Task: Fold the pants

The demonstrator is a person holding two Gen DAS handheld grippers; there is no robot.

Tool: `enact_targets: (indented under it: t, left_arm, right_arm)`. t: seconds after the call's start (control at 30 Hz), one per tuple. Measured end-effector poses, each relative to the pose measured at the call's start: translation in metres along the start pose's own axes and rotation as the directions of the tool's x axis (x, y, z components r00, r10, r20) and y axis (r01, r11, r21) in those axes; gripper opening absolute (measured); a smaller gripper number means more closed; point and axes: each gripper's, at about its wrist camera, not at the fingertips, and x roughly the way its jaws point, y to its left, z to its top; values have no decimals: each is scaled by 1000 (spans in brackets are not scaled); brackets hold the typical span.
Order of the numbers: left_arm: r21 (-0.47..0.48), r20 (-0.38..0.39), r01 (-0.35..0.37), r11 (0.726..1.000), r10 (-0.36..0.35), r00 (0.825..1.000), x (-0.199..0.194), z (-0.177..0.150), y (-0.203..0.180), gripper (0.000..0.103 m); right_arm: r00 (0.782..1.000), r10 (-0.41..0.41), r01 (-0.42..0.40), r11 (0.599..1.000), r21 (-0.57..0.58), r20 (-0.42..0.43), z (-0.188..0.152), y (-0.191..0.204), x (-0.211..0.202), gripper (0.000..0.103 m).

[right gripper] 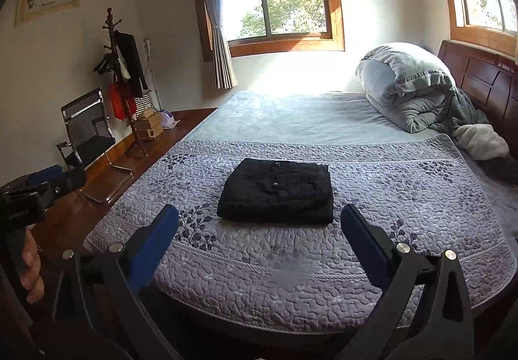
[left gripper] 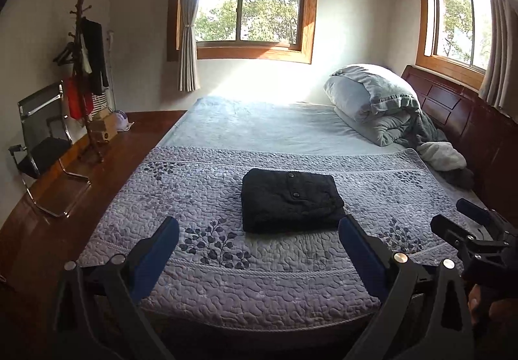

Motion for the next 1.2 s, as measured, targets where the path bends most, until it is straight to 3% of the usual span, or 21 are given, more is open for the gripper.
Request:
enact_targets:
  t: [0.13, 0.47, 0.6, 0.87, 1.2]
  left_arm:
    - [-3, 9, -1, 1000, 1, 1000, -5, -3, -1, 99]
    - [-54, 22, 49, 997, -48, 999, -17, -6, 7, 99]
    - [-40, 33, 31, 999, -29, 999, -19, -8, 8, 99]
    - [3, 16, 28, 1000, -28, 999, -6, -10, 7, 99]
    - [-14, 7, 6, 1000, -6, 1000, 6, -1, 13, 99]
  right_arm:
    - [999, -27, 28, 999, -27, 38, 2, 5, -13, 100]
    - [1000, -20, 21, 1000, -20, 9, -6, 16, -14, 100]
    - [997, -70, 69, 997, -26, -28, -3, 21, -10, 100]
    - [992, -123, 122, 992, -39, -16, 6, 23, -4, 100]
    - [990, -128, 124, 991, -56, -66, 7, 26, 23, 100]
